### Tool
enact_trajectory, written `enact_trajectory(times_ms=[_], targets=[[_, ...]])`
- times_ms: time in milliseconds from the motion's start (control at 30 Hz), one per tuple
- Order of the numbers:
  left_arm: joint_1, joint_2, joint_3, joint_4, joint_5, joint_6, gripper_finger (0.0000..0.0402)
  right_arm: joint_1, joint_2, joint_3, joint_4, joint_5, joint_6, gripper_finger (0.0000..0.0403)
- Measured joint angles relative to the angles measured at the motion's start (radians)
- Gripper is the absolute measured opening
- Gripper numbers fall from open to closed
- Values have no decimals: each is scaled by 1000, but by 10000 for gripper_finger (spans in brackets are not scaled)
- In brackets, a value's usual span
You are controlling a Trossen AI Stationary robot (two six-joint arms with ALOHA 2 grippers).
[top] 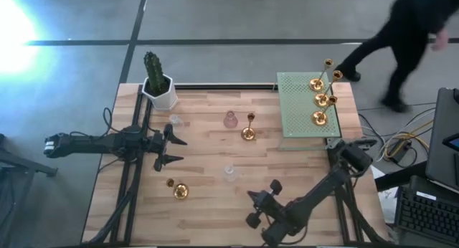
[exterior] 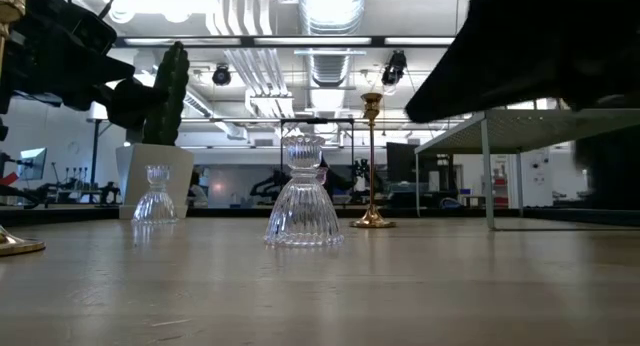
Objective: Pick & Place candle stick holders
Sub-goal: Put the bottom transparent glass candle holder on the shelf
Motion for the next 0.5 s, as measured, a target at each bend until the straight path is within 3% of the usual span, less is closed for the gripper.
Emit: enact_trajectory(times_ms=[267,500], targets=[[0,0,0,-1,0,0,294,-49,68,64,28,25,-5,17],[0,0,0,-3,0,0,294,-82,104,121,45,13,-125,82]])
